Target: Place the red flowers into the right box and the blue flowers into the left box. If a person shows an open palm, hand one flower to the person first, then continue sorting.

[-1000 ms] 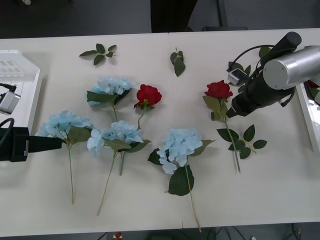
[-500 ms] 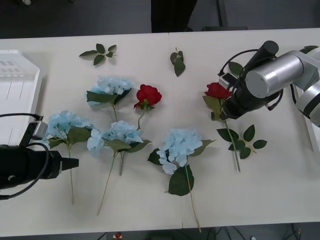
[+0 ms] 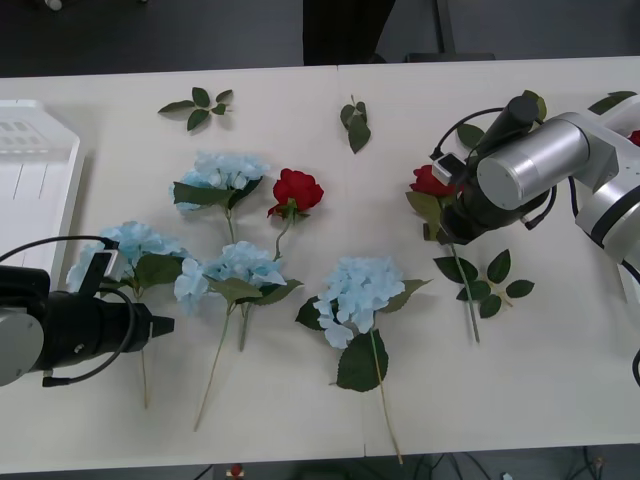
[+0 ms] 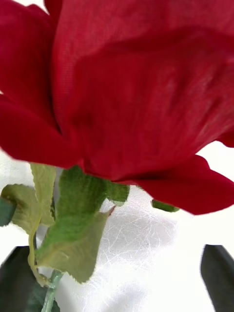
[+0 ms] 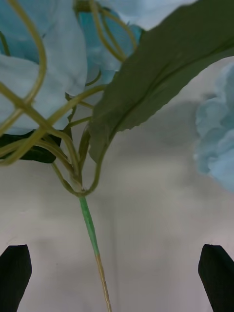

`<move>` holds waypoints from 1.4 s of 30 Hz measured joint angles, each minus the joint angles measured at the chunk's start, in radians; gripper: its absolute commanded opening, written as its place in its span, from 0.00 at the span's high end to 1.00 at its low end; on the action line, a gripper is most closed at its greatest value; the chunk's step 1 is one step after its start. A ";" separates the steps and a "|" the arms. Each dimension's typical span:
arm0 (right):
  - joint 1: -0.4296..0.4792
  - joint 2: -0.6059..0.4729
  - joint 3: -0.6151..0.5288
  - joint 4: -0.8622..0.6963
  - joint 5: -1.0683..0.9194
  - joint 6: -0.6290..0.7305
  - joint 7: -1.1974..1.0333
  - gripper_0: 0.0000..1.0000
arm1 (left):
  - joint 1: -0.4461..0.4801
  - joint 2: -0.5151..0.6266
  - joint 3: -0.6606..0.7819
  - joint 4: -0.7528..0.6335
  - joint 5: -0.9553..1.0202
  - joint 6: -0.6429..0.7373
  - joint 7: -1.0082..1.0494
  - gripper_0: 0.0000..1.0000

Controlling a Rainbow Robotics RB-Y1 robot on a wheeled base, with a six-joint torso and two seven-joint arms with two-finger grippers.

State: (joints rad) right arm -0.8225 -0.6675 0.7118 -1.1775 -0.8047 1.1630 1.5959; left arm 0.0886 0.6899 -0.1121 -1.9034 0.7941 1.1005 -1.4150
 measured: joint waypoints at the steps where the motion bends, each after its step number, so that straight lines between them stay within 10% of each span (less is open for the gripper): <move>1: 0.000 0.001 0.000 0.000 0.002 0.000 -0.009 0.31 | -0.010 0.000 -0.011 0.017 -0.004 -0.006 0.000 0.00; 7: 0.005 0.002 0.000 0.000 0.009 -0.018 -0.013 0.44 | -0.044 0.000 -0.070 0.068 -0.074 -0.034 0.000 0.04; 10: 0.012 0.002 0.000 0.000 0.012 -0.040 -0.015 0.42 | -0.051 0.000 -0.099 0.068 -0.125 -0.035 0.000 0.65; 13: 0.016 0.002 0.000 0.000 0.021 -0.045 -0.033 0.28 | -0.054 0.000 -0.113 0.068 -0.137 -0.036 0.000 0.99; 17: 0.019 0.002 0.000 0.000 0.033 -0.045 -0.041 0.27 | -0.055 -0.001 -0.116 0.068 -0.140 -0.036 0.000 1.00; 21: 0.019 0.002 0.000 0.000 0.039 -0.045 -0.041 0.75 | -0.055 -0.001 -0.116 0.068 -0.145 -0.036 0.000 1.00; 26: 0.019 0.002 0.000 0.000 0.042 -0.045 -0.042 1.00 | -0.055 -0.001 -0.116 0.068 -0.148 -0.036 0.000 1.00; 39: 0.019 0.002 0.001 0.000 0.042 -0.046 -0.077 1.00 | -0.071 0.050 -0.041 -0.054 -0.113 0.106 0.000 1.00; 42: 0.020 0.002 0.001 0.000 0.042 -0.052 -0.081 0.45 | -0.086 0.098 0.069 -0.112 -0.032 0.203 0.000 1.00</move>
State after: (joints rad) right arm -0.8029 -0.6651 0.7124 -1.1776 -0.7622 1.1109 1.5152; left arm 0.0028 0.7878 -0.0434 -2.0150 0.7617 1.3039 -1.4150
